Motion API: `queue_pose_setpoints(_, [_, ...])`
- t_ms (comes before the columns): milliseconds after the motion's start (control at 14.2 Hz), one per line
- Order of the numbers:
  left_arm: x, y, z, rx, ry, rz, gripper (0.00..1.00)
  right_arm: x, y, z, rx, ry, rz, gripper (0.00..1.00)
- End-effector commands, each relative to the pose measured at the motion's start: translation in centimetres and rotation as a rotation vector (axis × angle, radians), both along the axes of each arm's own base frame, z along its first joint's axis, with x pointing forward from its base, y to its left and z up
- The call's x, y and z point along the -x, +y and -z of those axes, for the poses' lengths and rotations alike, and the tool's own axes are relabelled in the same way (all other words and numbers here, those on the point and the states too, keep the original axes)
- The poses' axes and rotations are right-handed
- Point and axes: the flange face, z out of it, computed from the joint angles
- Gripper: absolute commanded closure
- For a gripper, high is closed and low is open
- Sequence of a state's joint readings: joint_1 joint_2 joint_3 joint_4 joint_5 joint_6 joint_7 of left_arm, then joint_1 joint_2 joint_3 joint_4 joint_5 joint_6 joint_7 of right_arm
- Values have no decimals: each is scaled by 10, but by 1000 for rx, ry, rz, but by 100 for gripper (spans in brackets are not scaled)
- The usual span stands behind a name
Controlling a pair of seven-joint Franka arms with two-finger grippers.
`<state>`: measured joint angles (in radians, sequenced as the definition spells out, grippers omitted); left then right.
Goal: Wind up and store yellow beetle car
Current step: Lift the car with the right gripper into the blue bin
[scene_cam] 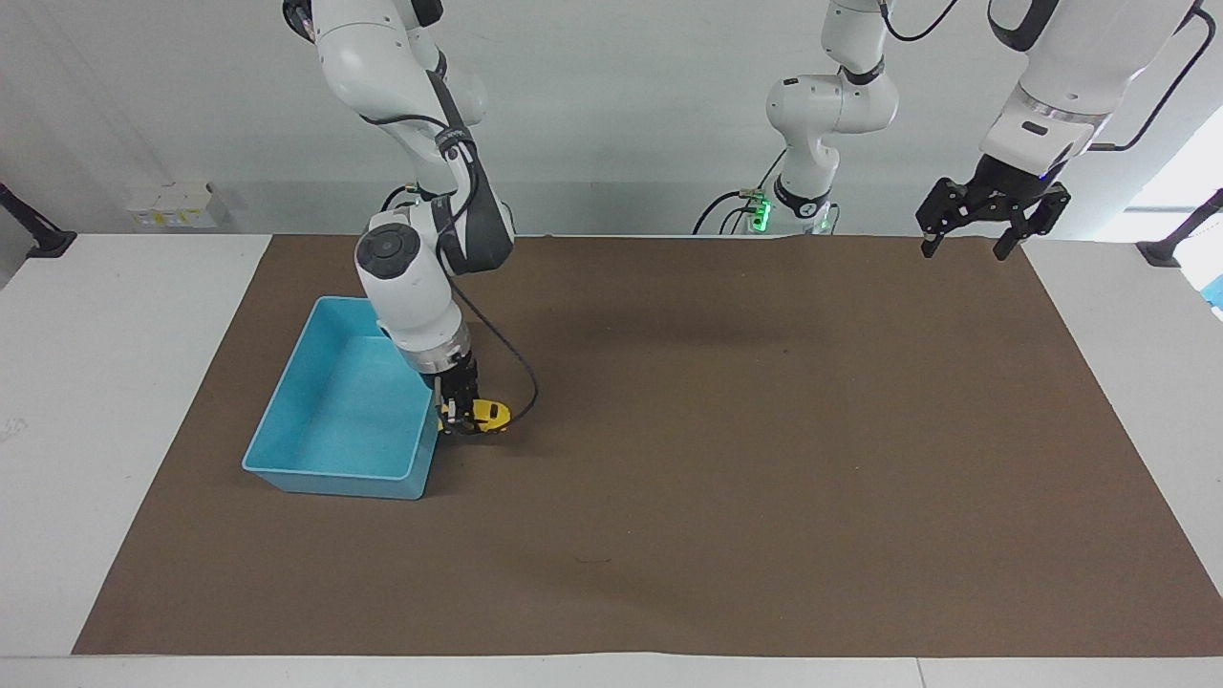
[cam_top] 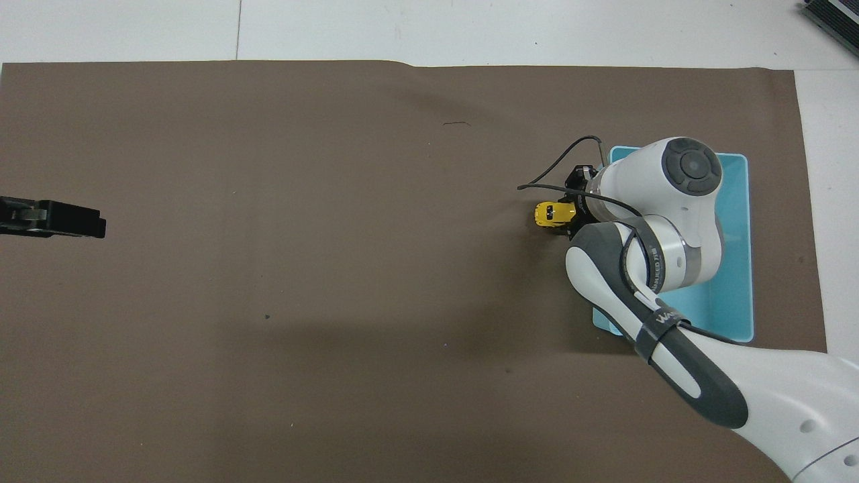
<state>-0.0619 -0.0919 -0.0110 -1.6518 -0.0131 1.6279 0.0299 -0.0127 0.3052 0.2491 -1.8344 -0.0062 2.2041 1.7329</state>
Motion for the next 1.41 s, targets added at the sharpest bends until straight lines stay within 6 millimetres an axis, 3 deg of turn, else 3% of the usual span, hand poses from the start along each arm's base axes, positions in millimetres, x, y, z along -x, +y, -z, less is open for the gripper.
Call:
queue_pose_setpoints(0, [5, 2, -6, 5, 7, 3, 0, 5, 4, -24, 4, 4, 17, 100])
queue_pose_setpoints(282, [5, 2, -6, 5, 7, 3, 0, 13, 5, -50, 16, -6, -1, 100])
queue_pose_setpoints(705, [5, 2, -6, 5, 7, 3, 0, 18, -5, -60, 39, 0, -204, 100])
queue_pose_setpoints(1339, [5, 2, -6, 5, 7, 3, 0, 24, -64, -56, 47, 82, -631, 100])
